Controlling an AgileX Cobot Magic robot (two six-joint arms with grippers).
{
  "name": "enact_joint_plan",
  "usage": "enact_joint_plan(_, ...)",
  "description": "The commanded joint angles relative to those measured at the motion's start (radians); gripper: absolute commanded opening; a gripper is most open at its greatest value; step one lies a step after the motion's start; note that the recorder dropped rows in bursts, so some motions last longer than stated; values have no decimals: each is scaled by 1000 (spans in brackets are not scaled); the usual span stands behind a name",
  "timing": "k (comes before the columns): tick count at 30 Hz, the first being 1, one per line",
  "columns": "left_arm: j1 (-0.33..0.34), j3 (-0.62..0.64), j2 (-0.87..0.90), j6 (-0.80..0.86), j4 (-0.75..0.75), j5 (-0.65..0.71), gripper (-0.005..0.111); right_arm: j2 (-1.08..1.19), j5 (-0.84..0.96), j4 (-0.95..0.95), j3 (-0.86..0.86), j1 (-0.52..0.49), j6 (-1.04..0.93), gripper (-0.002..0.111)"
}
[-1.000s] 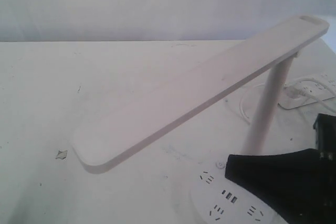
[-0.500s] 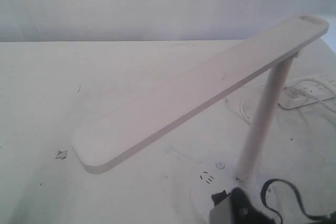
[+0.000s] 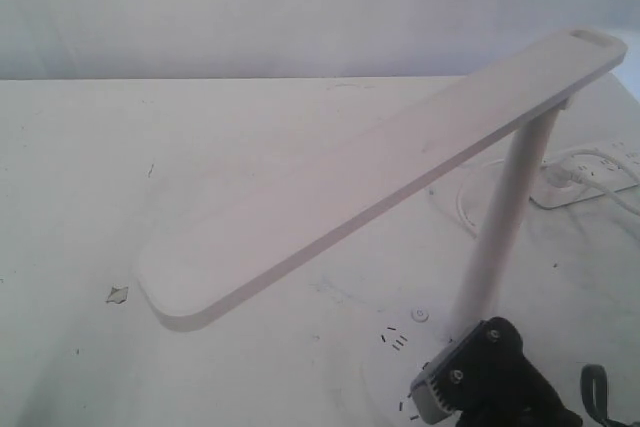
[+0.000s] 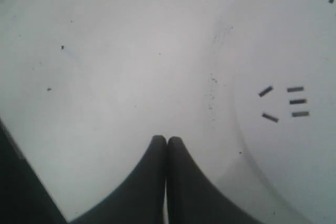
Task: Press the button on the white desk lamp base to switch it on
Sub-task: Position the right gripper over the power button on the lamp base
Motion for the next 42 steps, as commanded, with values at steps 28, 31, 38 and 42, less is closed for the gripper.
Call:
enact_joint_plan(28, -5, 3, -4, -3, 0, 3, 0, -344, 542, 27, 63, 1, 250, 0)
enact_joint_plan(31, -5, 3, -4, -3, 0, 3, 0, -328, 538, 8, 61, 1, 257, 0)
enact_joint_plan(38, -5, 3, -4, -3, 0, 3, 0, -153, 582, -70, -8, 1, 259, 0)
enact_joint_plan(42, -5, 3, -4, -3, 0, 3, 0, -81, 577, -74, -19, 1, 259, 0)
